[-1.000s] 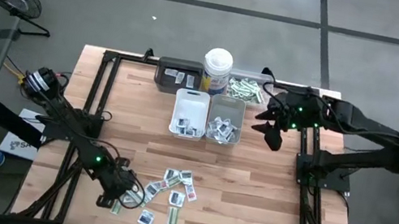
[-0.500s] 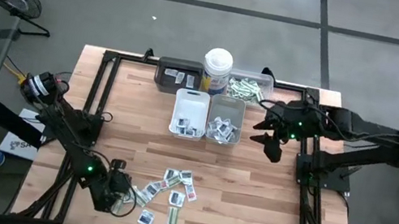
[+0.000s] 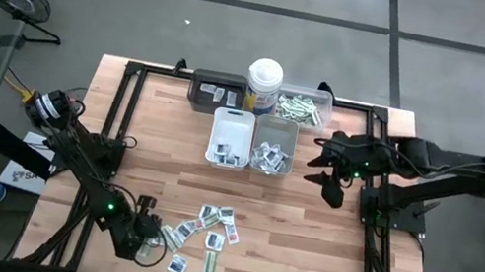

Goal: Pick & Place First Aid Supplies
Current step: Put the band aid into the transparent bin

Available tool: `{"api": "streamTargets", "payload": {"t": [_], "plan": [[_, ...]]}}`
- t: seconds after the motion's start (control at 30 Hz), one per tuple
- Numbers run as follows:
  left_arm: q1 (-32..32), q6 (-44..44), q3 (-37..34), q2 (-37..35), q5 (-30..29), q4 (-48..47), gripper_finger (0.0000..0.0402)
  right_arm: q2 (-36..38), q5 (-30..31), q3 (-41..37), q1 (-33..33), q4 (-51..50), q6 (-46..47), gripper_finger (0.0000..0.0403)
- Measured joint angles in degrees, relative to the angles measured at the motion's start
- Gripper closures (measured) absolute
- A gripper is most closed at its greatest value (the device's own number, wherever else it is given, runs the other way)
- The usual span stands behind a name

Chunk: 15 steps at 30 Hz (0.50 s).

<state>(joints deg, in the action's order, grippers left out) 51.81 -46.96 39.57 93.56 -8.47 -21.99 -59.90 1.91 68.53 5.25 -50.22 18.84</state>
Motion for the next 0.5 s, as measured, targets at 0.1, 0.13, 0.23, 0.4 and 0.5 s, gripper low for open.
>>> {"api": "streamTargets", "payload": {"t": [0.1,0.13,0.23,0.4,0.5], "plan": [[-0.04,-1.06,0.02,0.06,0.71,0.36,0.0395,0.00,0.86,0.00,1.00,-0.07,0.67,0.0217],[-0.04,-1.32,0.02,0.07,0.93,0.42,0.0396,0.00,1.16,0.00,1.37,-0.04,0.67,0.0217],[-0.12,-1.84,0.02,-0.52,2.05,0.25,0.0399,0.00,1.65,0.00,2.24,0.00,0.93,0.0217],[-0.01,-3.04,2.51,-4.51,5.83,-8.19,0.0401,0.00,2.54,0.00,3.44,0.40,2.73,0.0217],[0.07,-3.05,5.89,-6.86,6.40,-18.55,0.0401,-0.02,3.64,0.00,4.28,1.44,3.24,0.0217]]}}
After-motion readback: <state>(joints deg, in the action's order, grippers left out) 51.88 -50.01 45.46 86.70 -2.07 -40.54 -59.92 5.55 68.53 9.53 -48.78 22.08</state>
